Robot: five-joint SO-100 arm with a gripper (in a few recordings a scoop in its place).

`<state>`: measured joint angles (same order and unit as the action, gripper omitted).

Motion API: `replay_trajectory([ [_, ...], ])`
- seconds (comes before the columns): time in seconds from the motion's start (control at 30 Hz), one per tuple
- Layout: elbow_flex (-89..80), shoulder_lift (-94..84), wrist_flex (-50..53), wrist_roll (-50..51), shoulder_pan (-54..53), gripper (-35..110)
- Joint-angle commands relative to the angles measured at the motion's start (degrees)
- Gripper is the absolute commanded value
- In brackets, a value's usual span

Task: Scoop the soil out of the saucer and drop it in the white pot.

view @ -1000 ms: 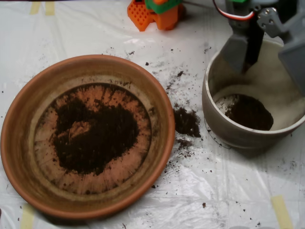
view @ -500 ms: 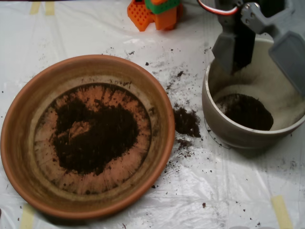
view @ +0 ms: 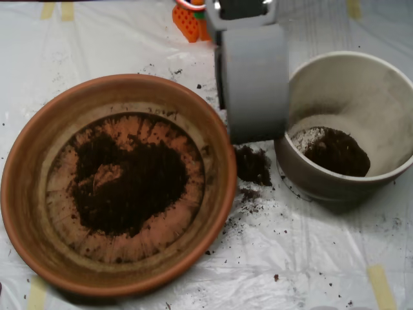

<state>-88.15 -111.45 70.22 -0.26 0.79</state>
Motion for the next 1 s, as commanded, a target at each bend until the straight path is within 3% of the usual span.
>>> replay_trajectory([
  [0.0, -6.9, -6.6, -5.1, 0.2, -5.4, 49],
  [0.43, -30.8, 0.0, -19.0, -0.6, -18.6, 48],
  [0.97, -15.7, 28.1, -12.2, -10.5, -21.1, 45],
])
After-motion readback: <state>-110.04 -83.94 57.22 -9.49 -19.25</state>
